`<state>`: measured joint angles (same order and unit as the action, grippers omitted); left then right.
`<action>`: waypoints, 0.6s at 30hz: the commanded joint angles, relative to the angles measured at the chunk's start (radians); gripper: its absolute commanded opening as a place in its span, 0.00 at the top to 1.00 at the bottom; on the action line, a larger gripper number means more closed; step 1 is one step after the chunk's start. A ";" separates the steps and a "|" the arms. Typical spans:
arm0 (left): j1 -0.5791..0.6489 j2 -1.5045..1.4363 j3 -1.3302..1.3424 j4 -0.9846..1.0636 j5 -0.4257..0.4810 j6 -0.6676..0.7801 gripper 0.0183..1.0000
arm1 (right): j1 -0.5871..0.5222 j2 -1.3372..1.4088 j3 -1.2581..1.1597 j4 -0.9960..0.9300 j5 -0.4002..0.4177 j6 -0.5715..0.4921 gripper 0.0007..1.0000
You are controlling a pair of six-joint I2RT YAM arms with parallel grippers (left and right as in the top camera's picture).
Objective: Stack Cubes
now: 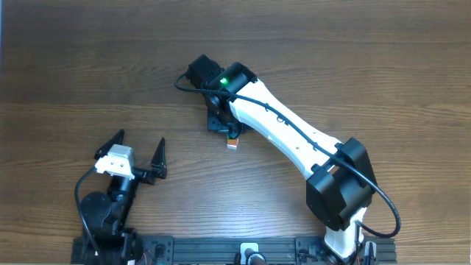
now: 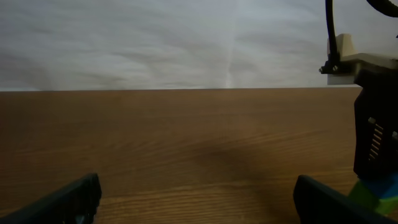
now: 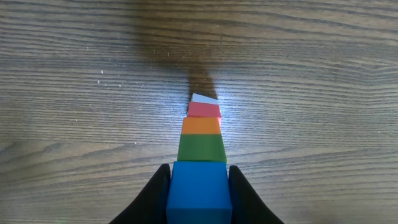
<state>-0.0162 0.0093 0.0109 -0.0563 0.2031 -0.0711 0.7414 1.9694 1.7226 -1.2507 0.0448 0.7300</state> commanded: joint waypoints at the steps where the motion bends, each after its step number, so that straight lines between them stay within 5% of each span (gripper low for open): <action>1: 0.005 -0.006 -0.005 -0.001 0.009 0.011 0.00 | 0.006 0.013 -0.016 0.003 0.016 0.006 0.85; 6: 0.005 -0.006 -0.005 -0.001 0.009 0.011 0.00 | 0.006 0.013 -0.016 0.006 0.016 0.006 0.76; 18: 0.005 -0.006 -0.005 -0.001 0.009 0.011 0.00 | 0.006 0.013 -0.016 0.006 0.016 0.006 0.33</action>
<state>-0.0162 0.0093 0.0109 -0.0563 0.2031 -0.0711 0.7414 1.9694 1.7126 -1.2472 0.0479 0.7368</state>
